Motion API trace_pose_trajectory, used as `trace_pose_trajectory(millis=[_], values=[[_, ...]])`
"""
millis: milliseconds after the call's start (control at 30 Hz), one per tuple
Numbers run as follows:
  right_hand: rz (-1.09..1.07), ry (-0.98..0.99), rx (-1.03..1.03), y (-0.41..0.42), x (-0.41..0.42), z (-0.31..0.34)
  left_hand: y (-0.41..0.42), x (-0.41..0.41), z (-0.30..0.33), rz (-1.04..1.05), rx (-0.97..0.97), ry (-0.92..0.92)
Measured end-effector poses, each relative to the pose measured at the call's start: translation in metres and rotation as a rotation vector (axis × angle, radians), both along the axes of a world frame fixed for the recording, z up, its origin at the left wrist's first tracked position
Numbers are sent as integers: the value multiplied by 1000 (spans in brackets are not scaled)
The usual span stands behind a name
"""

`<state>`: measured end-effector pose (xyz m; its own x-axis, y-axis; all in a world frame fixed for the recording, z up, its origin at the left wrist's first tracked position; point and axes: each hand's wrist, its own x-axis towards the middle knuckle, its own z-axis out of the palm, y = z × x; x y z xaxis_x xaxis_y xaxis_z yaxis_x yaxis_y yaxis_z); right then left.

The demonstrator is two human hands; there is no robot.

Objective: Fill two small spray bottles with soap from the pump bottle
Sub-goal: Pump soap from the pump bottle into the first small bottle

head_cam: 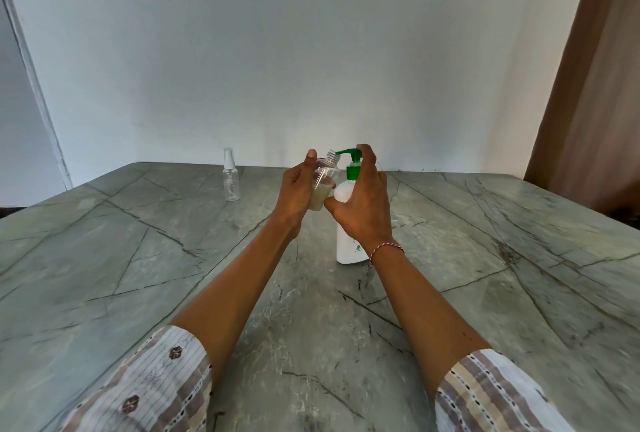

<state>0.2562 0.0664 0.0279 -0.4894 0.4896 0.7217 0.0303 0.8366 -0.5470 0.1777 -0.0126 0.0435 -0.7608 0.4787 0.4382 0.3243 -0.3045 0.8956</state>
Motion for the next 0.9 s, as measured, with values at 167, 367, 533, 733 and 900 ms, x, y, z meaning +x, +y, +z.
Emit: trace_pose_trajectory(millis=[167, 367, 533, 733, 900], values=[[-7, -5, 3, 2, 0, -1, 0, 0, -1, -10, -3, 6], [14, -13, -1, 4, -2, 0, 0, -1, -1, -18, 8, 14], [7, 4, 4, 2, -2, -1, 0, -2, -1, -15, 0, 17], [3, 14, 0, 3, -3, -2, -1, 0, -1, -5, 1, 20], [-6, 12, -2, 4, -2, -2, 0, 3, 0, -16, -3, 12]])
